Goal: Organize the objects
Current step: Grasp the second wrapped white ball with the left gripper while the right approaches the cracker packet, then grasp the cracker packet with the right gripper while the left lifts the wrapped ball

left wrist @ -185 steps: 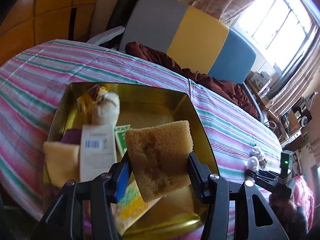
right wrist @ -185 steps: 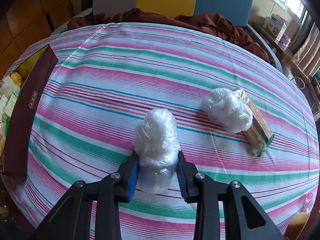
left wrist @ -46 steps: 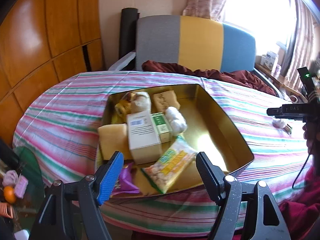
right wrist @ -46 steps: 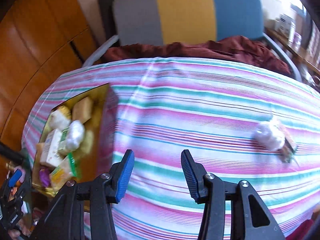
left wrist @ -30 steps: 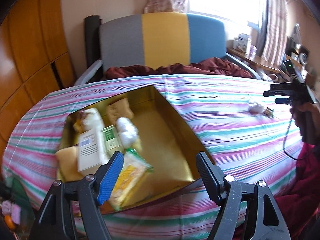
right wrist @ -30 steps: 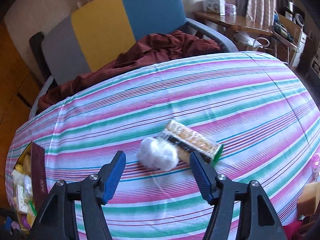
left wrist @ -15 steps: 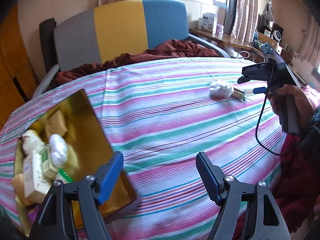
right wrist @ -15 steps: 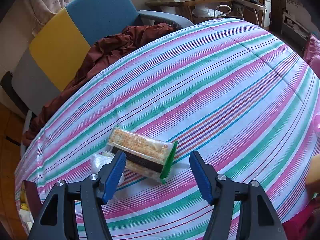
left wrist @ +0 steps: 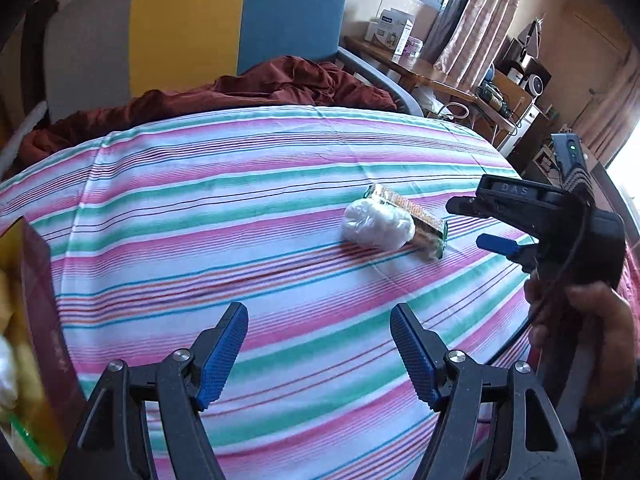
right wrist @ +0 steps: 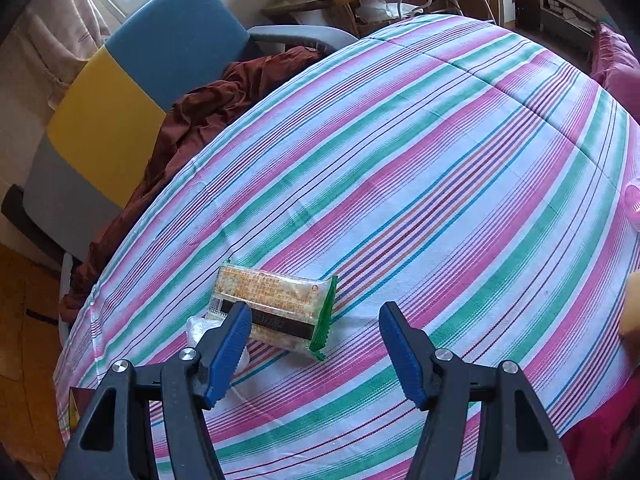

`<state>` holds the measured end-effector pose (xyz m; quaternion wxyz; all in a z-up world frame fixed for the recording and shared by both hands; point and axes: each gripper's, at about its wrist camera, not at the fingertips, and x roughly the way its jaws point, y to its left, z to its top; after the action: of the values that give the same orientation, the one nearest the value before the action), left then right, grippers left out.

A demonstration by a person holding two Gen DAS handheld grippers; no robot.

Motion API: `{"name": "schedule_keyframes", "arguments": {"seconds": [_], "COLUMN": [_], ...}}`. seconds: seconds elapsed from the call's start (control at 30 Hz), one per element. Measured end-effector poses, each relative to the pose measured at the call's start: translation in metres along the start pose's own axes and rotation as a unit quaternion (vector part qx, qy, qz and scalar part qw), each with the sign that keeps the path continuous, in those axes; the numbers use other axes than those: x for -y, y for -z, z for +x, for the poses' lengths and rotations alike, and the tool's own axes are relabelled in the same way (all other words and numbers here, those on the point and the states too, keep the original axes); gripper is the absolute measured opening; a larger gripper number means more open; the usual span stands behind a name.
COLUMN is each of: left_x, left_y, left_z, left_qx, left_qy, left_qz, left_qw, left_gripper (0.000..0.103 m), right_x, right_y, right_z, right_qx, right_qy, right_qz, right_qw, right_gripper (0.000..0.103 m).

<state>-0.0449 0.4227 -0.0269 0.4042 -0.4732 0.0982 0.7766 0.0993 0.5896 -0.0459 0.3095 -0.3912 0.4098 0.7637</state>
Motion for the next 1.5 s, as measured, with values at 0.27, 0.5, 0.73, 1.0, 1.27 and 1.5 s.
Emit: {"name": "schedule_keyframes", "arguments": {"seconds": [0.27,0.5,0.73,1.0,1.27,1.5], "left_x": [0.023,0.036,0.021,0.000,-0.014,-0.019], "left_y": [-0.046,-0.062,-0.040,0.029,0.082,0.093], "left_z": [0.059,0.103,0.096,0.040,-0.001,-0.008], "left_qx": [-0.015,-0.020,-0.027,-0.033,-0.034,-0.030], "left_qy": [0.016,0.005,0.024,0.025,0.031,0.031], "left_qz": [-0.025,-0.029,-0.016,0.019,0.032,0.033], "left_qw": [0.9995,0.9994,0.9992,0.9989,0.9984,0.9985], "left_gripper": [0.080,0.082,0.040,0.040,0.040,0.040], "right_x": [0.005,0.004,0.005,-0.007,-0.056,-0.096], "right_y": [-0.001,-0.002,-0.002,0.002,0.017,0.018], "right_z": [0.000,0.001,0.002,0.009,0.021,0.048], "right_qx": [-0.011,-0.015,-0.017,-0.026,-0.024,-0.036], "right_qy": [-0.017,-0.030,-0.028,-0.012,0.037,0.113], "right_qz": [0.019,0.022,0.022,-0.015,-0.166,-0.336], "right_qw": [1.000,0.999,0.999,0.999,0.985,0.934], "right_gripper": [0.067,0.067,0.067,0.067,0.075,0.082]}}
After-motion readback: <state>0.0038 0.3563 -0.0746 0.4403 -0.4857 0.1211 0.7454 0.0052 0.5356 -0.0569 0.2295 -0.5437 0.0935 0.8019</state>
